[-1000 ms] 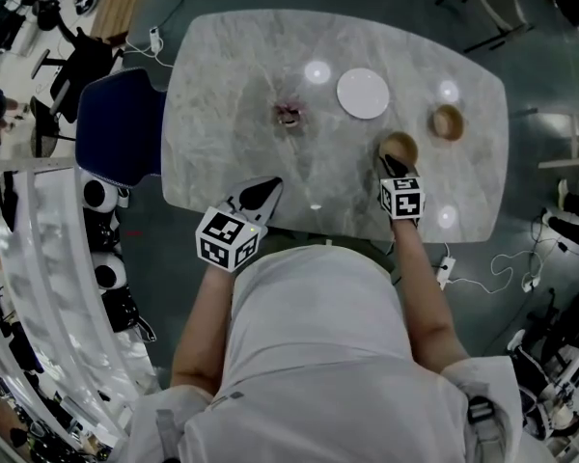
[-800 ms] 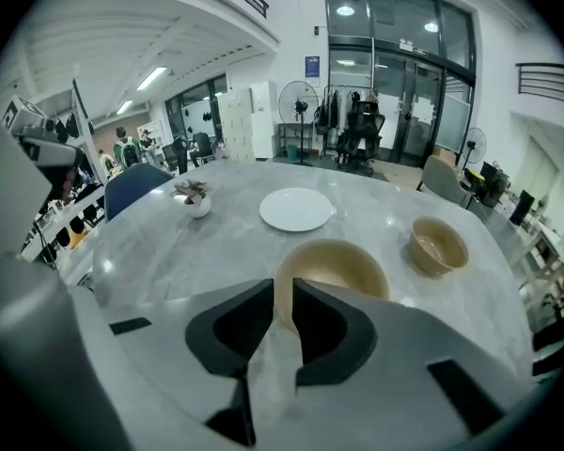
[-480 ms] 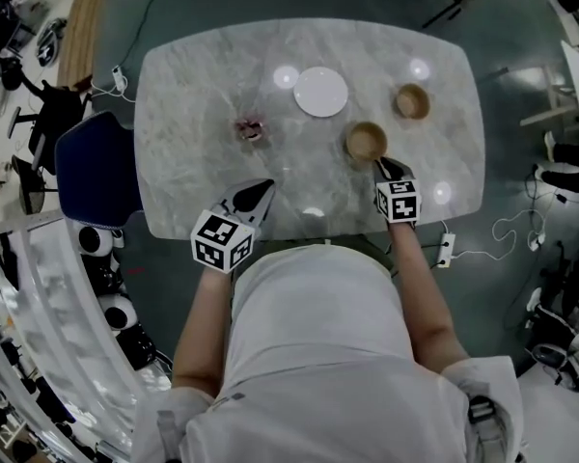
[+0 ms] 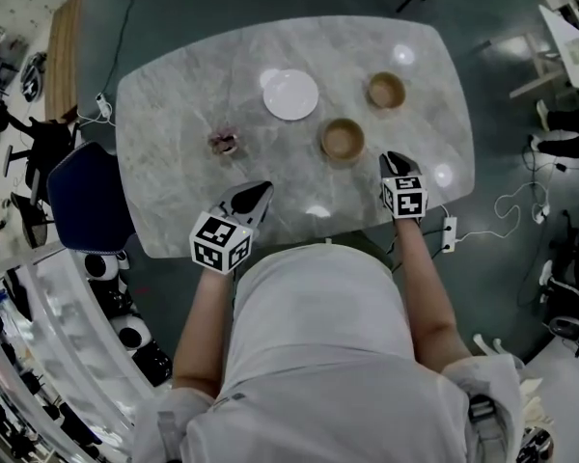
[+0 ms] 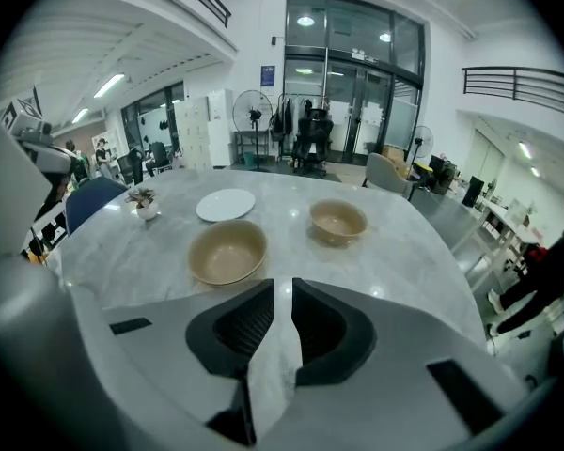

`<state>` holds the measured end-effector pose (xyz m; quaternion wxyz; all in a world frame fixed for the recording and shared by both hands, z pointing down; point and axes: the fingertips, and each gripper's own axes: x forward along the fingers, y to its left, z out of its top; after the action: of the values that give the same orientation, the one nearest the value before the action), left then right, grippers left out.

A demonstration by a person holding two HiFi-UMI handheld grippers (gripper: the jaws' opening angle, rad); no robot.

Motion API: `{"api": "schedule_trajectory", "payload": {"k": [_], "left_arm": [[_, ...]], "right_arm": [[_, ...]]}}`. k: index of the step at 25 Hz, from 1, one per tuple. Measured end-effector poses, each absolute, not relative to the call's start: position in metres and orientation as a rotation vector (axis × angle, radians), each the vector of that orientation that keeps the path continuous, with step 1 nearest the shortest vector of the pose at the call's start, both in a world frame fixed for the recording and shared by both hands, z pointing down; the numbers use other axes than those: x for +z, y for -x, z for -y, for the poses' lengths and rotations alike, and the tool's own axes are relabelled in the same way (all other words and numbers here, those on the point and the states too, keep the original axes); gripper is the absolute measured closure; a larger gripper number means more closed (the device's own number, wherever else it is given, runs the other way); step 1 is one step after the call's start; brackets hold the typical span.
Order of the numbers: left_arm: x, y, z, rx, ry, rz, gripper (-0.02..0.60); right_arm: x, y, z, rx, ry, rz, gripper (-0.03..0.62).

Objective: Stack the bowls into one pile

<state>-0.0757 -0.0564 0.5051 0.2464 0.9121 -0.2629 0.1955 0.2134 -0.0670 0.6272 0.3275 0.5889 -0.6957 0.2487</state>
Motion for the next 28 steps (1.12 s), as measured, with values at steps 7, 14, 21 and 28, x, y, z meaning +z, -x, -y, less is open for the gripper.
{"api": "schedule_trajectory", "payload": {"k": [7,14,21,28], "left_arm": [[0.510,0.049,0.057,0.556,-2.477,0.720,0.580],[0.519,0.027,0.056,0.566,-2.432,0.762,0.580],[0.533,0.007,0.057,0.560,-2.367,0.819,0.580],[0.548,-0.012,0.054,0.564,-2.307,0.857,0.580]], "right_arm": [[0.625,-0.242,0.080,0.624,-1.540,1.846,0.523],[0.628,-0.263,0.107,0.582,-1.479,1.890,0.515],[0.637,-0.271,0.137,0.518,-1.376,1.942,0.499],[0.647,-0.269,0.165,0.462,-1.265,1.984,0.484]]}}
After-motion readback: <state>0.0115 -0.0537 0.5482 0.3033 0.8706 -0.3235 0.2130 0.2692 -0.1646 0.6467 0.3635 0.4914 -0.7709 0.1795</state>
